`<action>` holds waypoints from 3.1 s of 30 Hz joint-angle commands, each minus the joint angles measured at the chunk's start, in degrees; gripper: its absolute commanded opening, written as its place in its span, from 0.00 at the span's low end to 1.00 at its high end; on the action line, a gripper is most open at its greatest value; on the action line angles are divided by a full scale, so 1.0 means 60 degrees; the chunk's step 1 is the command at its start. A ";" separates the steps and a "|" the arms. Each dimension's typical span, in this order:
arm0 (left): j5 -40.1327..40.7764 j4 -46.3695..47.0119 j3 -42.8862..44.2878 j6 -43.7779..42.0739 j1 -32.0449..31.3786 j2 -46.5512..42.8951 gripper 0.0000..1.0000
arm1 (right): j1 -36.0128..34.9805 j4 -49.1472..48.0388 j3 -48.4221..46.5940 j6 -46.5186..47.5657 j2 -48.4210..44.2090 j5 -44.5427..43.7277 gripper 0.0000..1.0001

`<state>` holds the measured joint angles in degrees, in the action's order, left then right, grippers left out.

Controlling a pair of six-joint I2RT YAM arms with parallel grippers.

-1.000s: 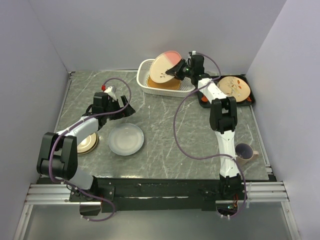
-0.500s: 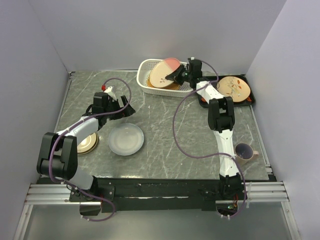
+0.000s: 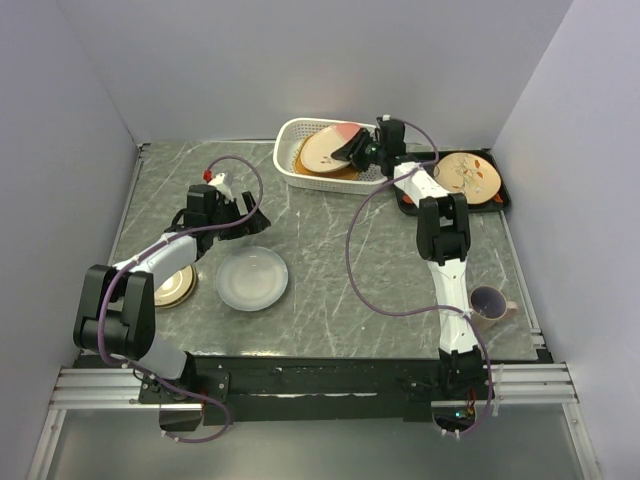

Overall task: Place the plates into the plastic bin on the countertop
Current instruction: Place the plate in the plastic bin, then pick up the plate at the center of the board.

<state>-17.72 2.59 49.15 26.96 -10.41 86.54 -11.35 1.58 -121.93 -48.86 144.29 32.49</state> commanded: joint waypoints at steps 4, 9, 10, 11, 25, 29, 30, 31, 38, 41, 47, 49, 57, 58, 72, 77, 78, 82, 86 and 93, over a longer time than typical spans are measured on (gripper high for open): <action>-0.0094 0.0169 0.0144 -0.0187 0.0037 -0.0054 0.99 | 0.0134 0.1477 -0.0727 0.1300 -0.0581 -0.0448 0.53; -0.0138 0.0198 0.0144 -0.0157 0.0037 -0.0068 0.99 | 0.0208 0.2489 -0.1036 0.1742 -0.0814 -0.0567 0.56; -0.0153 0.0184 0.0144 -0.0157 0.0037 -0.0054 0.99 | 0.0237 0.2577 -0.1021 0.1771 -0.0874 -0.0566 0.57; -0.0182 0.0184 0.0159 -0.0143 0.0037 -0.0068 0.99 | 0.0252 0.2636 -0.0949 0.1800 -0.0918 -0.0552 0.58; -0.0197 0.0125 0.0159 -0.0158 0.0037 -0.0142 0.99 | 0.0325 0.3588 -0.0846 0.2430 -0.1592 -0.0683 0.86; -0.0226 0.0140 0.0144 -0.0172 0.0037 -0.0112 0.99 | 0.0369 0.3997 -0.0875 0.2738 -0.1636 -0.1093 0.87; -0.0241 0.0154 0.0144 -0.0172 0.0037 -0.0098 0.99 | 0.0369 0.4028 -0.0846 0.2840 -0.1665 -0.1166 0.87; -0.0226 0.0154 0.0130 -0.0158 0.0037 -0.0098 0.99 | 0.0384 0.4057 -0.0802 0.2884 -0.1680 -0.1283 0.87; -0.0197 0.0110 0.0115 -0.0172 0.0037 -0.0142 0.99 | 0.0515 0.4116 -0.0451 0.3002 -0.1709 -0.1591 0.88; -0.0182 0.0110 0.0100 -0.0157 0.0037 -0.0185 0.99 | 0.0559 0.4043 -0.0172 0.3104 -0.1899 -0.1708 0.88; -0.0124 0.0081 0.0115 -0.0143 0.0037 -0.0200 0.99 | 0.0603 0.4233 0.0267 0.3572 -0.2616 -0.2806 0.89; -0.0109 0.0110 0.0100 -0.0128 0.0037 -0.0171 0.99 | 0.0647 0.4189 0.0573 0.3632 -0.2967 -0.3100 0.90; 0.0242 -0.0036 0.0012 -0.0143 0.0037 -0.0215 0.99 | 0.0676 0.3370 0.1716 0.3632 -0.4037 -0.3175 0.90; 0.0315 -0.0065 0.0012 -0.0157 0.0037 -0.0244 0.99 | 0.0677 0.3253 0.1979 0.3574 -0.4256 -0.3072 0.90; 0.0915 -0.0285 -0.0134 0.0120 0.0051 -0.0390 0.99 | 0.0223 0.2753 0.2845 0.3529 -0.5092 -0.2500 0.90; 0.1297 -0.0388 -0.0353 0.0326 0.0095 -0.0551 0.99 | -0.0553 0.2636 0.3314 0.3661 -0.5342 -0.2544 0.89; 0.1355 -0.0402 -0.0383 0.0413 0.0124 -0.0581 0.99 | -0.0655 0.2593 0.3518 0.3661 -0.5415 -0.2544 0.90; 0.1750 -0.0664 -0.0559 0.0604 0.0198 -0.0654 0.99 | -0.1153 0.2199 0.4119 0.3676 -0.5518 -0.2252 0.89; 0.1766 -0.0696 -0.0894 0.0940 0.0388 -0.0654 0.99 | -0.1549 0.1773 0.4764 0.3603 -0.5576 -0.1856 0.89; 0.1488 -0.0259 -0.1409 0.1161 0.0652 -0.0669 0.99 | -0.2061 0.0439 0.6361 0.3310 -0.5665 -0.1021 0.89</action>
<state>-8.19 -1.54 41.56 32.34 -7.27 84.44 -22.09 10.70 -86.78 -28.08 113.71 22.87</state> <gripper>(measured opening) 0.994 0.893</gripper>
